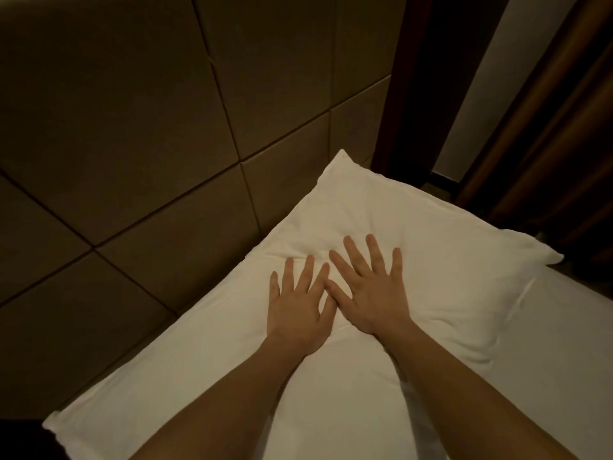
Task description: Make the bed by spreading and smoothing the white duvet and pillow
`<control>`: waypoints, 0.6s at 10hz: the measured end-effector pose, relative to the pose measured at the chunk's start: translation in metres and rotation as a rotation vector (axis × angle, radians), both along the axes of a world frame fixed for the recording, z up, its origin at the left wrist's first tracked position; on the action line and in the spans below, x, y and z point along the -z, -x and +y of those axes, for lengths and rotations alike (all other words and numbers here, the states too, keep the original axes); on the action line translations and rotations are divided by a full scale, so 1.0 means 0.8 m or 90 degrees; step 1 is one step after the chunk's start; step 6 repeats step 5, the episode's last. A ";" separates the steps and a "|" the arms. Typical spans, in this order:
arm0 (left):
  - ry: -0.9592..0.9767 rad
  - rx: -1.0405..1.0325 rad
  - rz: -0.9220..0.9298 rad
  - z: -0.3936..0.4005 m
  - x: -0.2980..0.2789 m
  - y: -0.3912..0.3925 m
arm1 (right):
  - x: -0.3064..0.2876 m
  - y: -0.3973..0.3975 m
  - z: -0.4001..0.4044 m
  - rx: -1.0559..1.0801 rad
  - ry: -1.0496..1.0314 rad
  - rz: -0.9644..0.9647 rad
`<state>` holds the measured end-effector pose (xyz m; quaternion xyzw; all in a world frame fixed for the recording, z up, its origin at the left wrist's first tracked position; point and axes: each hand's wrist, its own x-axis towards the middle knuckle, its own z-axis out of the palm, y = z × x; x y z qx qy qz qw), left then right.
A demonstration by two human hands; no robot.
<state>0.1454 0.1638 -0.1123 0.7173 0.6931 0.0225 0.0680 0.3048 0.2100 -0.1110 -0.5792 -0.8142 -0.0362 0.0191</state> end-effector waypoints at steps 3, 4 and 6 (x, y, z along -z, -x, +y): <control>0.043 0.017 -0.016 -0.005 0.019 0.005 | 0.010 -0.043 0.010 0.133 0.118 -0.028; 0.100 0.035 -0.066 -0.003 -0.016 0.004 | -0.017 -0.066 0.007 0.204 0.179 -0.034; 0.291 -0.106 -0.452 -0.011 -0.108 0.020 | -0.098 -0.080 -0.014 0.255 0.330 0.194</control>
